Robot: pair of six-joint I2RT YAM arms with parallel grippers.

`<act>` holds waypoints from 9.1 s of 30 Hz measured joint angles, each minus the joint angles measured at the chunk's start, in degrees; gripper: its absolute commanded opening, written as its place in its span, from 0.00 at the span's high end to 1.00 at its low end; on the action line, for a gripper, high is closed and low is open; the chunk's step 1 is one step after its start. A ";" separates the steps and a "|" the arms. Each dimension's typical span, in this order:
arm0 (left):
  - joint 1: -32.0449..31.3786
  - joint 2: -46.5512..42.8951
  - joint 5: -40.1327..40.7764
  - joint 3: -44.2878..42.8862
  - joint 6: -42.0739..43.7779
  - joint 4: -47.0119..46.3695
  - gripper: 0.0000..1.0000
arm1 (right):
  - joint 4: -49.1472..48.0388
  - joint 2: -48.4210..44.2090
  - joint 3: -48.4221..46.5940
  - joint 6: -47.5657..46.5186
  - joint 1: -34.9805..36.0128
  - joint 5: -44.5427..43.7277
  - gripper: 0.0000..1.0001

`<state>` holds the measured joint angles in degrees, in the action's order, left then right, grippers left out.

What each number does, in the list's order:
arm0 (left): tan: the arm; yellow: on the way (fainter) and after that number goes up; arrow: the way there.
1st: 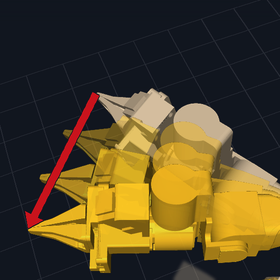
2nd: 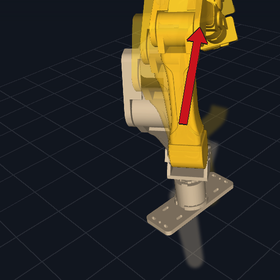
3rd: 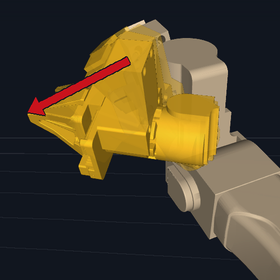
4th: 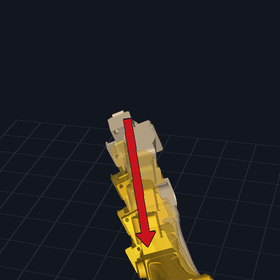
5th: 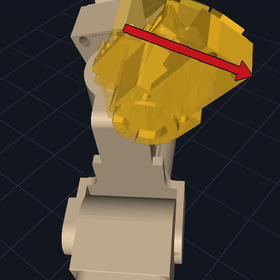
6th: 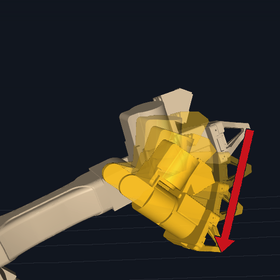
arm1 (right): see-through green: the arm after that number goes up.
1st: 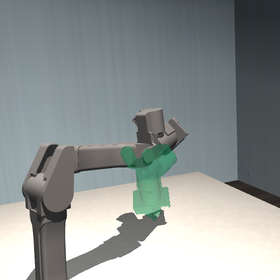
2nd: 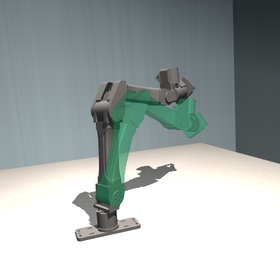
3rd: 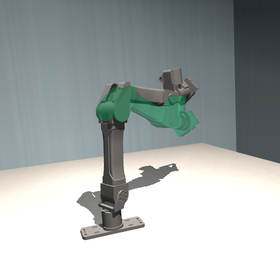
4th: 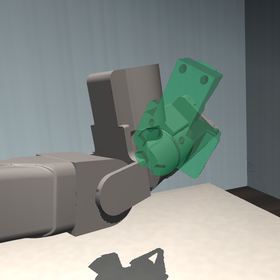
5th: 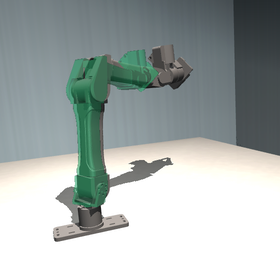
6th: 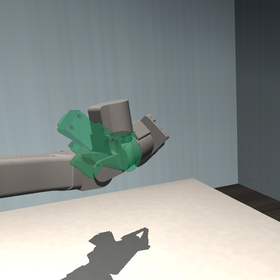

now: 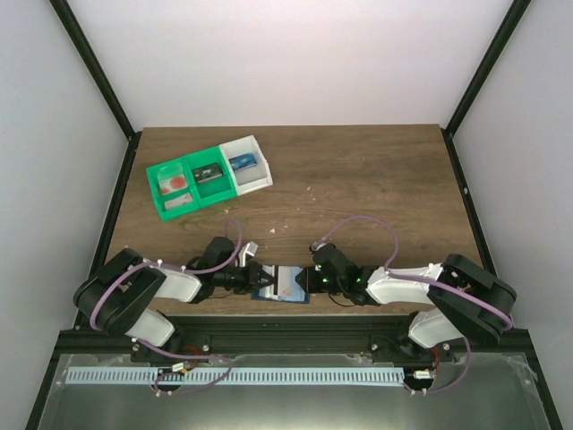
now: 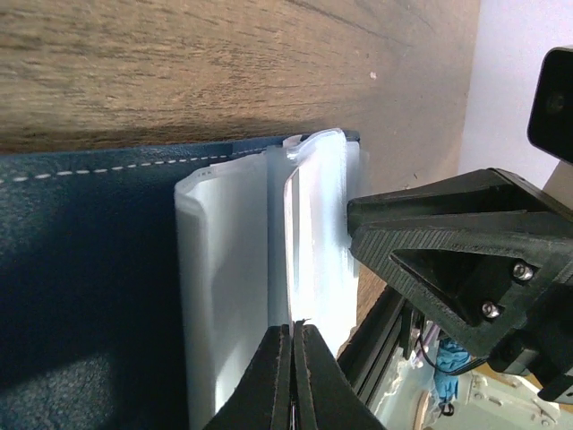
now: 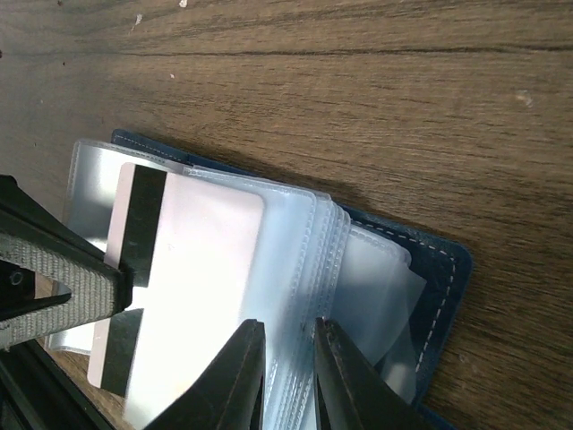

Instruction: Take the credit cards out of the card holder

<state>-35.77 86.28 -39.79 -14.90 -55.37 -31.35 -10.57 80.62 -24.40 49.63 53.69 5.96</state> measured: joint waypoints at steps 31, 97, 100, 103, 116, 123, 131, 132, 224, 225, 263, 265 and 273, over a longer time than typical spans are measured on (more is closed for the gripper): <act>3.08 -20.81 0.07 0.44 -1.57 12.41 1.00 | 1.73 -2.58 1.01 -0.52 0.00 0.00 0.80; 7.78 -28.79 -13.44 -5.29 -5.66 14.16 1.00 | -35.43 -13.81 11.56 -98.97 22.64 -26.80 0.64; 7.78 -29.70 -13.42 -5.29 -5.95 14.69 1.00 | -36.76 -11.65 11.45 -101.20 22.64 -28.39 0.65; 7.82 -30.10 -13.22 -5.29 -5.90 16.06 1.00 | -38.66 -9.90 11.39 -103.36 22.64 -30.10 0.75; 8.00 -31.50 -13.38 -5.35 -6.16 18.71 0.56 | -43.85 -8.98 11.37 -108.45 26.45 -34.58 0.99; 8.00 -37.88 -11.23 -5.51 -6.29 18.56 0.37 | -40.70 -11.52 9.55 -97.09 27.19 -35.63 0.99; 8.00 -41.00 -6.73 -7.69 -3.32 20.04 0.34 | -26.56 -16.13 1.70 -70.40 27.19 -37.16 1.00; 8.00 -41.24 -5.95 -8.35 -2.51 21.11 0.33 | -23.91 -16.68 0.52 -66.25 27.17 -37.27 1.00; 24.61 -26.21 -5.97 -30.84 13.99 42.40 1.00 | -10.84 -47.01 7.10 -5.11 18.75 -19.04 0.00; 26.38 -25.14 -5.97 -32.39 15.47 44.61 1.00 | -10.14 -48.72 7.23 -5.79 18.75 -19.12 0.00; 59.14 6.75 6.27 -58.36 38.05 72.13 1.00 | 9.20 -61.44 6.19 -13.62 18.75 -30.69 0.00; 59.14 8.26 6.27 -59.23 38.18 72.39 1.00 | 9.16 -61.35 6.19 -13.73 18.75 -30.71 0.00; 59.14 14.56 6.14 -64.39 38.84 72.89 1.00 | 8.70 -61.31 6.23 -14.08 18.75 -31.71 0.00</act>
<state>23.38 100.84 -33.65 -79.29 -16.53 41.54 -1.87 19.31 -18.17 35.55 72.44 -25.76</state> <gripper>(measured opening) 0.015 0.997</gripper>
